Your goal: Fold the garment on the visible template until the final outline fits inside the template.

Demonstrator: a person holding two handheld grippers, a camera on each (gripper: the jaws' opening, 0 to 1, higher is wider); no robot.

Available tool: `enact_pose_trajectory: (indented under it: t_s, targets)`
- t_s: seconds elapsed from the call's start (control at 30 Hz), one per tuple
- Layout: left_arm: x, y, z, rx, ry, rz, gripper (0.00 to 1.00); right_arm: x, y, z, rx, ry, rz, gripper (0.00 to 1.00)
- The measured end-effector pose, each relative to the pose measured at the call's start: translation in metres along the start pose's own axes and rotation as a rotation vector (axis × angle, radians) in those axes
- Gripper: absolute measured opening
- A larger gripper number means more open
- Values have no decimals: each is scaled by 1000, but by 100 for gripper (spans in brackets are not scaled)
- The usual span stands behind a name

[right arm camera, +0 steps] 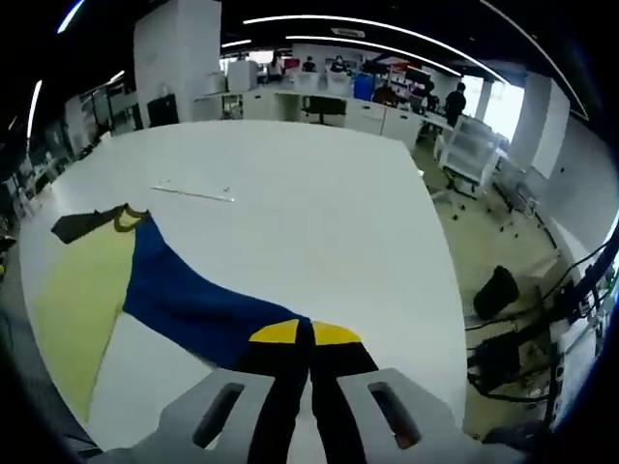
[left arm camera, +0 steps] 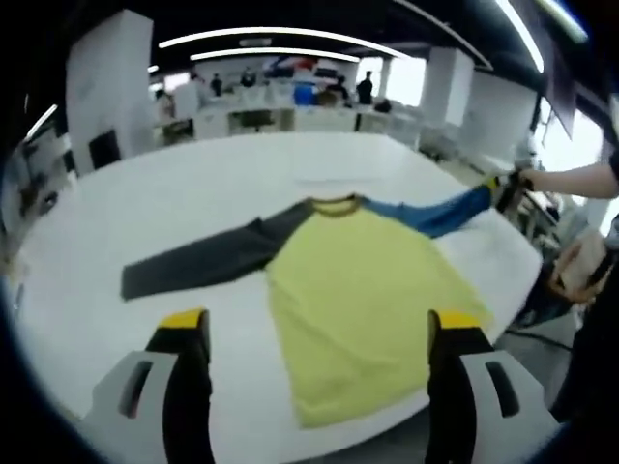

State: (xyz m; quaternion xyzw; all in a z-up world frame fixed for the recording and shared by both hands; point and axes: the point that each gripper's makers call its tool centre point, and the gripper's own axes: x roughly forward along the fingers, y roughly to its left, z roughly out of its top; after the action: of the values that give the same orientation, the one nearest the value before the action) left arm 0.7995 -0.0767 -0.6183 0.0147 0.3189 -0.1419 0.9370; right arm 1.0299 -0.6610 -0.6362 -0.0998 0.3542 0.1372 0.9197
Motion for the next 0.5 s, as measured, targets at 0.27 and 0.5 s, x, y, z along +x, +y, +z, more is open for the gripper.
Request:
enact_pose_trajectory:
  t_s: [0.27,0.5]
  targets:
    - [-9,-9,9,72,-25,-34,89,-27,16,30,-21,-46,-3,2]
    - [-22,3,7,69,-48,-39,88,-48,51,72,-60,-105,41,2]
